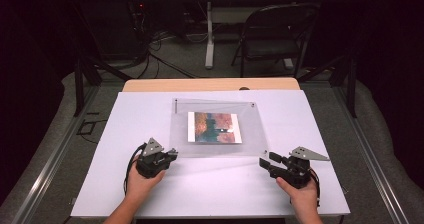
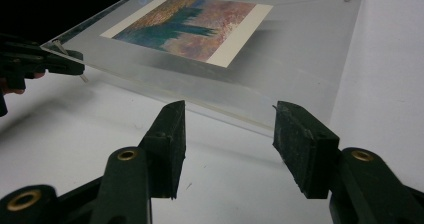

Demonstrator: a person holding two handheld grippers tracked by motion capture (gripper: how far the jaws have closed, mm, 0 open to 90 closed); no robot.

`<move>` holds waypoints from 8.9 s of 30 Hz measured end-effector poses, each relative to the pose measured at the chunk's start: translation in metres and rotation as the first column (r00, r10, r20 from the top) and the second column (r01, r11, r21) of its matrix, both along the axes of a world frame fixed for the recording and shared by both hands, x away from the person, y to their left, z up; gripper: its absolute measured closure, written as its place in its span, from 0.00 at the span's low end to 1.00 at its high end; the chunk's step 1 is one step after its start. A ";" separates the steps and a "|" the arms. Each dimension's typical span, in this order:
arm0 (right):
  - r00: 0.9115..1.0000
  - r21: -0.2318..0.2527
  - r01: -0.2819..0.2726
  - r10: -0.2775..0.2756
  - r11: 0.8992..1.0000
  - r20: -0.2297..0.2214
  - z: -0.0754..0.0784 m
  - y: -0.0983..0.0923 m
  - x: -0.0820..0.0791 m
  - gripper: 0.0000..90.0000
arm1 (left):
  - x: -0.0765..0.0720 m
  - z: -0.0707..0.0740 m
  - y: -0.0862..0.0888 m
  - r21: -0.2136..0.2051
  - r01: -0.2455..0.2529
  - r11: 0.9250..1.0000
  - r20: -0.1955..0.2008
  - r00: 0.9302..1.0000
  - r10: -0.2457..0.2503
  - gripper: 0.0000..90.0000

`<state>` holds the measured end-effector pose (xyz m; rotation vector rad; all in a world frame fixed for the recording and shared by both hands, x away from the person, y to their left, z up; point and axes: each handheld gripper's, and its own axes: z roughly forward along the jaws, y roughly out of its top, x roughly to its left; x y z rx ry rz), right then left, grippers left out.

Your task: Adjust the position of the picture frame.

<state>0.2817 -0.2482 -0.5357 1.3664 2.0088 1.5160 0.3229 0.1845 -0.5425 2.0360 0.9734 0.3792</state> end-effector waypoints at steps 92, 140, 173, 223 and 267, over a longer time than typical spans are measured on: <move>0.999 0.039 0.017 -0.016 0.999 -0.037 -0.003 -0.002 0.001 0.51 | 0.063 -0.003 0.001 -0.061 -0.104 0.993 0.003 0.995 0.105 0.52; 0.979 -0.054 -0.200 0.198 0.978 -0.046 -0.013 0.053 -0.049 0.62 | 0.109 -0.003 -0.020 -0.024 -0.070 0.997 -0.073 0.995 0.068 0.92; 0.925 -0.023 -0.378 0.378 0.926 0.035 -0.029 0.138 -0.040 0.91 | 0.080 0.013 -0.013 -0.057 -0.053 0.997 -0.108 0.993 0.047 0.90; 0.998 -0.018 -0.062 0.063 0.998 0.015 0.009 0.050 0.038 0.95 | 0.000 0.029 -0.003 -0.218 -0.023 0.976 -0.075 0.997 0.006 0.95; 0.997 -0.126 -0.054 0.046 0.991 -0.069 -0.033 0.063 0.056 0.61 | 0.019 -0.017 -0.009 -0.148 -0.073 0.986 -0.126 0.991 0.054 0.62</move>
